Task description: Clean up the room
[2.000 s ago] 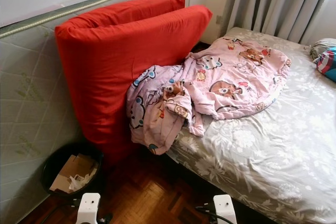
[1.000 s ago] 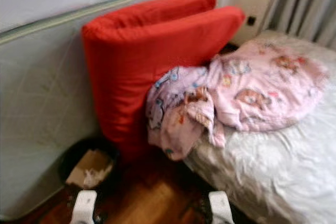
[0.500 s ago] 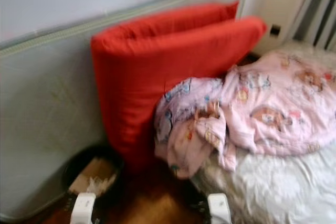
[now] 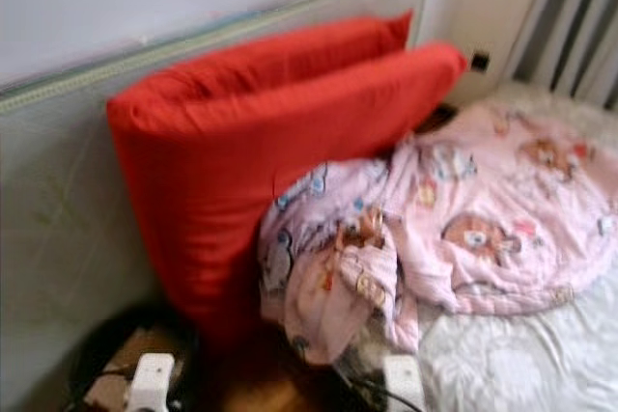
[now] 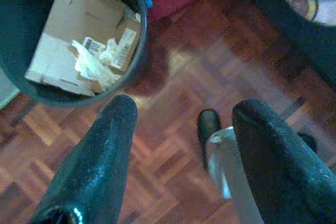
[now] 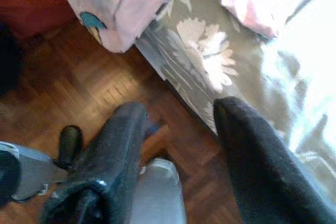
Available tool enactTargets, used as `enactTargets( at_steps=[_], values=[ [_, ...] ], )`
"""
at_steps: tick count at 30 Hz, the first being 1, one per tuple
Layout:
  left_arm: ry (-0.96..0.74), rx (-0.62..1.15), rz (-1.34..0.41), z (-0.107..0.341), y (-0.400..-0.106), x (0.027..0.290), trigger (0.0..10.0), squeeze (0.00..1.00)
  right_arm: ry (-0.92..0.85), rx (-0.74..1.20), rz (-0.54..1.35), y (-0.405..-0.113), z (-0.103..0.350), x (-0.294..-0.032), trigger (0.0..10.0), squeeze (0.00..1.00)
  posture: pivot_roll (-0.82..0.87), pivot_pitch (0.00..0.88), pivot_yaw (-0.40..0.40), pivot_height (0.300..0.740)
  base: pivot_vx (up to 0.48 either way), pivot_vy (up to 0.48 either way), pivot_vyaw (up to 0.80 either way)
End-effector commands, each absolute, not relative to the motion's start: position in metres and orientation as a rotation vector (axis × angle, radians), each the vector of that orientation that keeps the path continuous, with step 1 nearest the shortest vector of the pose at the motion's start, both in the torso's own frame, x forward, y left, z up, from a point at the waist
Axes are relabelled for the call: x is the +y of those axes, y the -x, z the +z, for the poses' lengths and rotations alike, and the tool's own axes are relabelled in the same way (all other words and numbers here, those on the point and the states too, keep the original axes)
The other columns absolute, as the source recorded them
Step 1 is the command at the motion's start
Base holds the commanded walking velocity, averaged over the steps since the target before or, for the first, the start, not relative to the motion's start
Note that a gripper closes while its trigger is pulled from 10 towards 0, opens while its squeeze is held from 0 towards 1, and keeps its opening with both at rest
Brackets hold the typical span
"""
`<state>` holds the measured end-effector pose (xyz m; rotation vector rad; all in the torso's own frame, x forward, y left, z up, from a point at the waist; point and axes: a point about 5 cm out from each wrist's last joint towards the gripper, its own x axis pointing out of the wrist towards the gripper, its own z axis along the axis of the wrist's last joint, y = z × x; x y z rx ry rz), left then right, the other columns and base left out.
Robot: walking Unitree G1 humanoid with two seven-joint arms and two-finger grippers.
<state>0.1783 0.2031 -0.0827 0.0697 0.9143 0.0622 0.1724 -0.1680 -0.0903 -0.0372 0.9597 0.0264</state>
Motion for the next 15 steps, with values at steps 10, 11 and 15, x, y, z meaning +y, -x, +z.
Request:
enactTargets(
  at_steps=[10,11,15],
  values=[
    [-0.062,0.900,0.052,-0.0813,-0.1833,0.1969,10.0,0.00,0.035,0.959,-0.005,-0.1681,-0.0909,-0.1792,10.0,0.00,-0.03,0.015,0.011,0.740,0.242,0.000,-0.15],
    [-0.059,0.898,0.053,-0.0813,-0.1832,0.1967,10.0,0.00,0.033,0.952,-0.003,-0.1686,-0.0905,-0.1792,10.0,0.00,-0.03,0.015,0.010,0.740,0.000,0.000,0.00],
    [-0.050,0.890,0.054,-0.0811,-0.1832,0.1961,10.0,0.00,0.027,0.935,0.001,-0.1694,-0.0897,-0.1791,10.0,0.00,-0.03,0.017,0.008,0.740,0.000,0.000,0.00]
  ],
)
